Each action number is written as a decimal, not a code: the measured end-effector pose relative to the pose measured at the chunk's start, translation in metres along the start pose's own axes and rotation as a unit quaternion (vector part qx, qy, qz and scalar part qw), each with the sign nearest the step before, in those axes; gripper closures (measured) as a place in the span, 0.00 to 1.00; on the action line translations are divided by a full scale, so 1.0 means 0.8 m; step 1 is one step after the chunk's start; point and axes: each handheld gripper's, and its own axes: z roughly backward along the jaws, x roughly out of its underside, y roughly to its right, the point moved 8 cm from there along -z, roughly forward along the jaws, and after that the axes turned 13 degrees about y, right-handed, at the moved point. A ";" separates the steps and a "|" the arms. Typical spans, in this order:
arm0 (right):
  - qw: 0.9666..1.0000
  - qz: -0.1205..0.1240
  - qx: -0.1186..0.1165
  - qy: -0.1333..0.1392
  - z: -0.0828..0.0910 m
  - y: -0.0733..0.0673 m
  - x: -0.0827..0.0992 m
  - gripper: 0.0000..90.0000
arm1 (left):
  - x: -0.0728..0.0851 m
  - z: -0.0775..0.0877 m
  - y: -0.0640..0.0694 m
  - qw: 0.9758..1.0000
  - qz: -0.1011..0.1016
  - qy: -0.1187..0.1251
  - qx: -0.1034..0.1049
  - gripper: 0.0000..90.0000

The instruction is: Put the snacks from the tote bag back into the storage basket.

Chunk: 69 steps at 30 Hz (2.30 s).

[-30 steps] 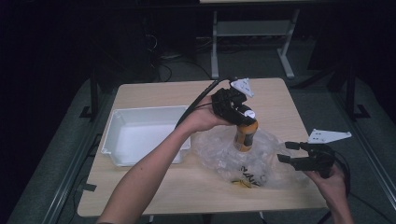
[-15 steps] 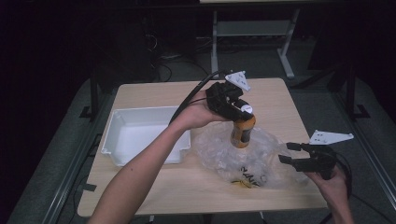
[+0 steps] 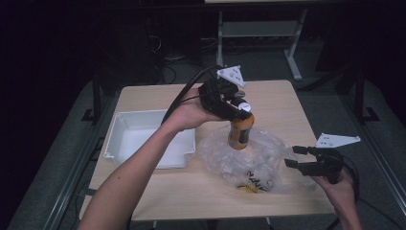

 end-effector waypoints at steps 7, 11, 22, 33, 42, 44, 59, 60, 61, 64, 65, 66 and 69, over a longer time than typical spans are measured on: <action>1.000 -0.002 0.003 0.003 0.002 0.000 0.000 0.39 | 0.003 0.016 -0.002 1.000 0.007 0.002 -0.008 0.65; 1.000 0.000 0.003 0.003 0.002 -0.001 -0.001 0.39 | 0.007 0.027 -0.004 1.000 0.007 -0.001 -0.012 0.65; 1.000 -0.001 0.005 0.005 0.004 -0.002 -0.001 0.38 | 0.017 0.047 -0.008 1.000 0.009 -0.008 -0.023 0.65; 1.000 -0.001 0.009 0.008 0.008 -0.001 0.000 0.38 | 0.030 0.068 -0.014 0.999 0.014 -0.016 -0.042 0.65; 1.000 0.001 0.010 0.006 0.007 -0.001 -0.001 0.38 | 0.045 0.090 -0.021 0.998 0.018 -0.029 -0.056 0.65; 1.000 0.001 0.010 0.005 0.007 -0.001 0.000 0.38 | 0.048 0.095 -0.022 0.998 0.020 -0.032 -0.060 0.65; 1.000 0.001 0.010 0.003 0.005 -0.002 0.000 0.38 | 0.076 0.124 -0.034 0.995 0.038 -0.036 -0.081 0.65; 1.000 0.000 0.010 0.002 0.005 -0.002 0.001 0.38 | 0.078 0.126 -0.035 0.995 0.040 -0.036 -0.085 0.65; 1.000 0.000 0.010 0.002 0.005 -0.002 0.001 0.38 | 0.078 0.126 -0.035 0.995 0.040 -0.036 -0.085 0.65; 1.000 0.000 0.010 0.002 0.005 -0.002 0.001 0.38 | 0.085 0.133 -0.037 0.994 0.044 -0.037 -0.089 0.65; 1.000 0.000 0.010 0.002 0.005 -0.002 0.001 0.37 | 0.089 0.137 -0.039 0.994 0.048 -0.036 -0.093 0.65; 1.000 0.000 0.010 0.002 0.005 -0.002 0.001 0.38 | 0.091 0.138 -0.039 0.994 0.051 -0.034 -0.094 0.65; 1.000 -0.001 0.010 0.002 0.004 -0.002 0.001 0.38 | 0.099 0.143 -0.041 0.993 0.051 -0.043 -0.097 0.65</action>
